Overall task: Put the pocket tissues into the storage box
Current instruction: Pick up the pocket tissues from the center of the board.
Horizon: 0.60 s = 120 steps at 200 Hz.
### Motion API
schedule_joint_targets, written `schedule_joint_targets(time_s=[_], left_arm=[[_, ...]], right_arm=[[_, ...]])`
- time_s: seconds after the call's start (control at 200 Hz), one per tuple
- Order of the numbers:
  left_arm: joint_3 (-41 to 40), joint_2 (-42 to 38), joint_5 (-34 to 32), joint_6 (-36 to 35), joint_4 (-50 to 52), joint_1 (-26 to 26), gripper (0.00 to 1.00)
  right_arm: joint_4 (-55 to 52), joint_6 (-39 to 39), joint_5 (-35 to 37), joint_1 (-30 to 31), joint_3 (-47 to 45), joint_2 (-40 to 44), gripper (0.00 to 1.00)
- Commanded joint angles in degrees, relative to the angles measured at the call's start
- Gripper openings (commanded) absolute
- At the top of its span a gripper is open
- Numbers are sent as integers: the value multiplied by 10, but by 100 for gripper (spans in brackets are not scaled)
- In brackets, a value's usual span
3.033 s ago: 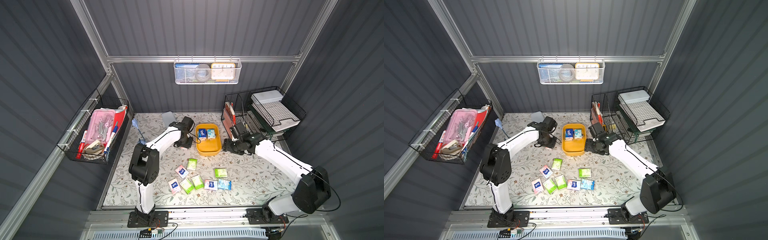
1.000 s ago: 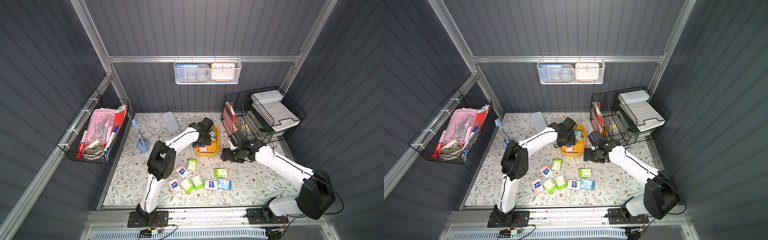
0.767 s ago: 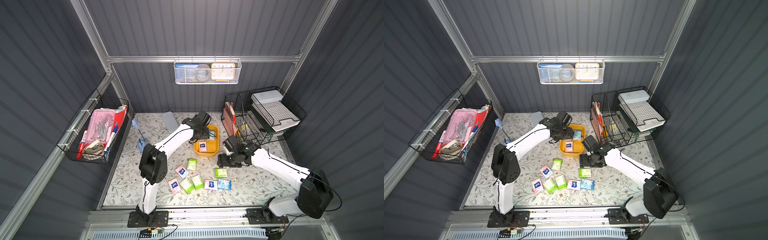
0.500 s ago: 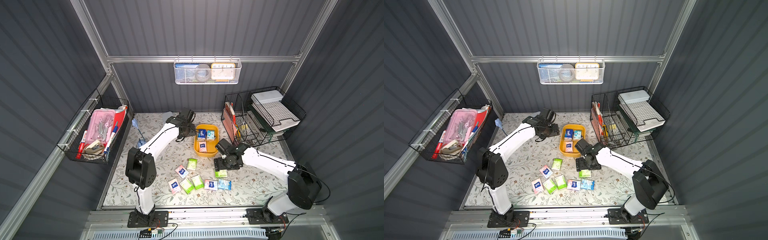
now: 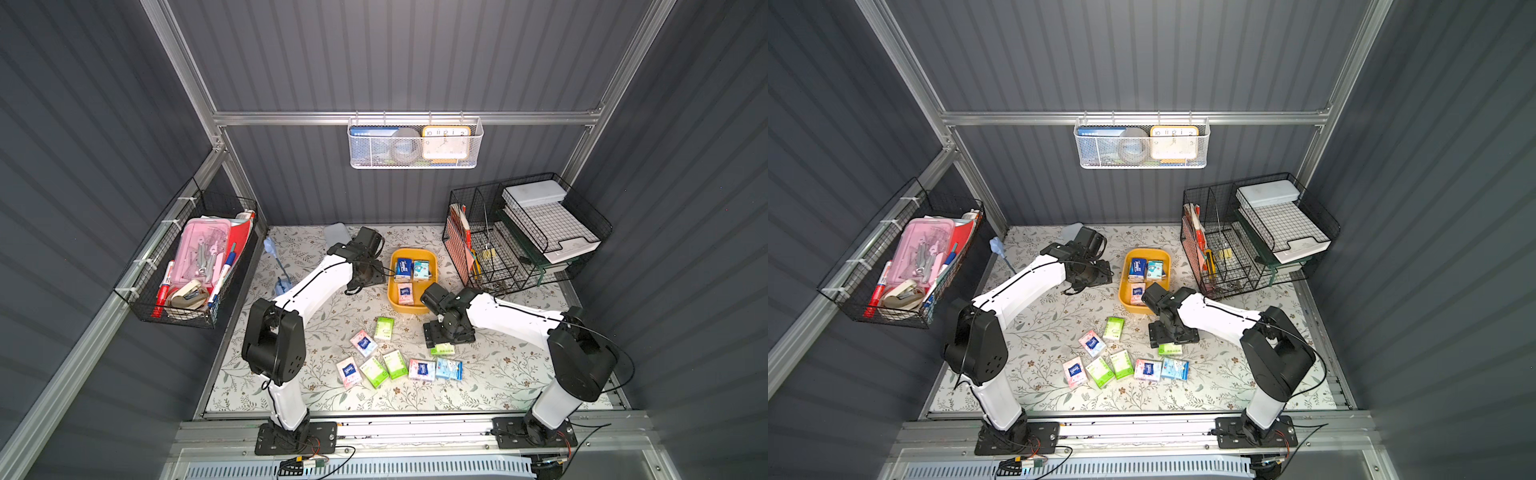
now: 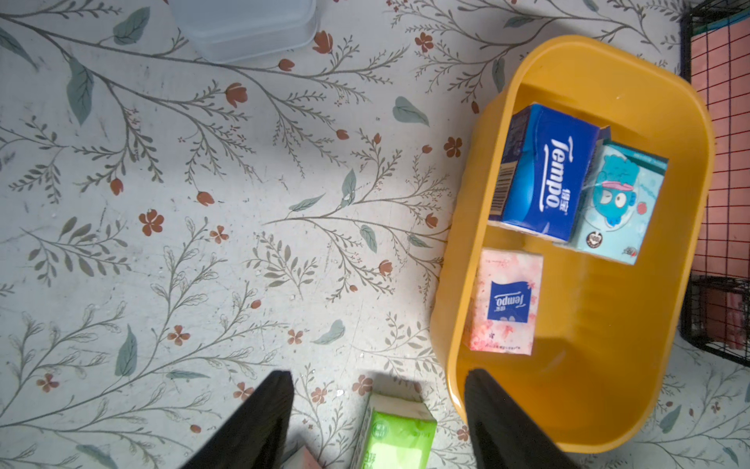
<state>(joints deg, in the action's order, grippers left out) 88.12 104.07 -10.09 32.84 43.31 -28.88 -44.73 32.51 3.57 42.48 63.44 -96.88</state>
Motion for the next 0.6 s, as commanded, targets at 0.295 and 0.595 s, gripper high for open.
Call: schedule_joint_targets(time_s=[0.295,0.595], left_arm=[[-1,-33,-8,-8,6,1,72],[4,-38,-14,-9,10,1,72]], right_arm=[[13,2,-21,-3,12,-48,92],[6,1,-26,-7,23,-71,78]])
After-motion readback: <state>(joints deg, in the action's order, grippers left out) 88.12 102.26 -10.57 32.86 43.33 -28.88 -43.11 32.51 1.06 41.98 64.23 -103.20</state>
